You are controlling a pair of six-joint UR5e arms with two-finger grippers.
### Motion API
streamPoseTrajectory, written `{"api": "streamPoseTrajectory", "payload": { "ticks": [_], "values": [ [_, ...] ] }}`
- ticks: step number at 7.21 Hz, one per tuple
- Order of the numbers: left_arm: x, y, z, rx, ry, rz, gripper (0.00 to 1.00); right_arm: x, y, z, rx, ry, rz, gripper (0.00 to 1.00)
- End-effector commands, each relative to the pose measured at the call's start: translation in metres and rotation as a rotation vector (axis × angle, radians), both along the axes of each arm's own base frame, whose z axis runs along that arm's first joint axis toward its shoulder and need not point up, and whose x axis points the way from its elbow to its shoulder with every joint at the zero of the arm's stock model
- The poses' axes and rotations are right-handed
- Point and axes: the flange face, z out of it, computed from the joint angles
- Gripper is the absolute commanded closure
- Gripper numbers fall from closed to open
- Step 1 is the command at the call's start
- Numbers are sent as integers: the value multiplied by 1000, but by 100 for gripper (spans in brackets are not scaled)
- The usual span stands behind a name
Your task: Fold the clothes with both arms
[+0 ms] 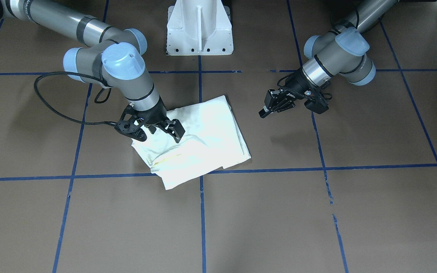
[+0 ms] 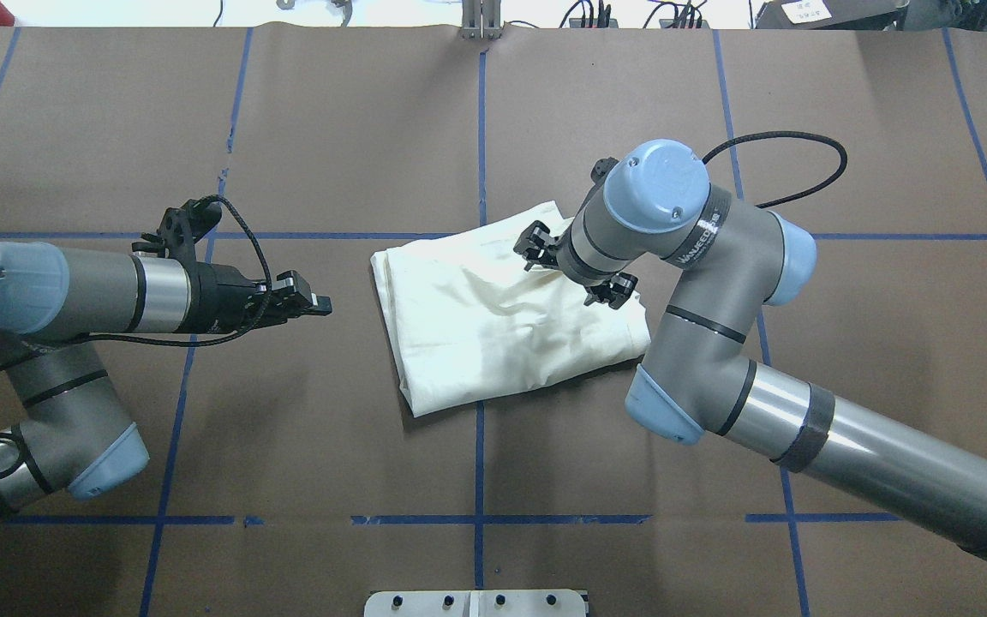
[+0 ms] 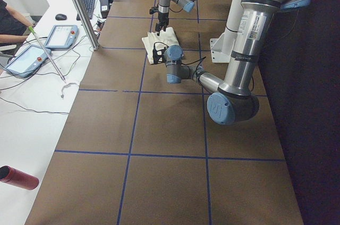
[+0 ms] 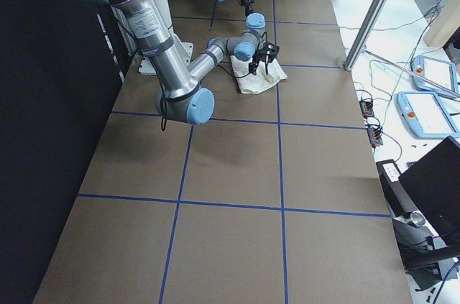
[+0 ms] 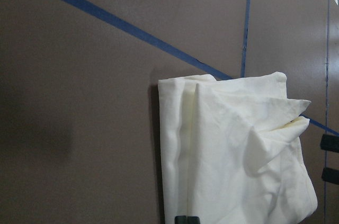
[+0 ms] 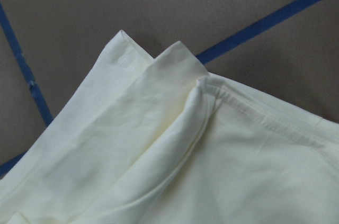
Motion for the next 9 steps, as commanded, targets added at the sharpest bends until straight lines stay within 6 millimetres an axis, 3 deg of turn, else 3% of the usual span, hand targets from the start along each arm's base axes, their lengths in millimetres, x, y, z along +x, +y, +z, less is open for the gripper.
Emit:
{"api": "streamPoseTrajectory", "payload": {
  "ticks": [1,3,5,6,8,9],
  "values": [
    [-1,-2,2,2,-7,-2,100,-9,5,5,14,18,-17,100],
    [-3,0,7,-1,-12,-2,100,-12,-7,9,61,47,-23,100],
    [-6,1,16,-10,-25,-5,100,-44,-63,-3,76,101,-13,100],
    [-7,2,18,-12,-27,-7,100,-44,-96,4,94,81,5,100],
    [-8,4,23,-15,-34,-7,100,-18,-153,16,113,115,-13,100],
    [-9,3,24,-15,-37,-9,100,14,-178,12,101,90,-8,100]
  ]
}}
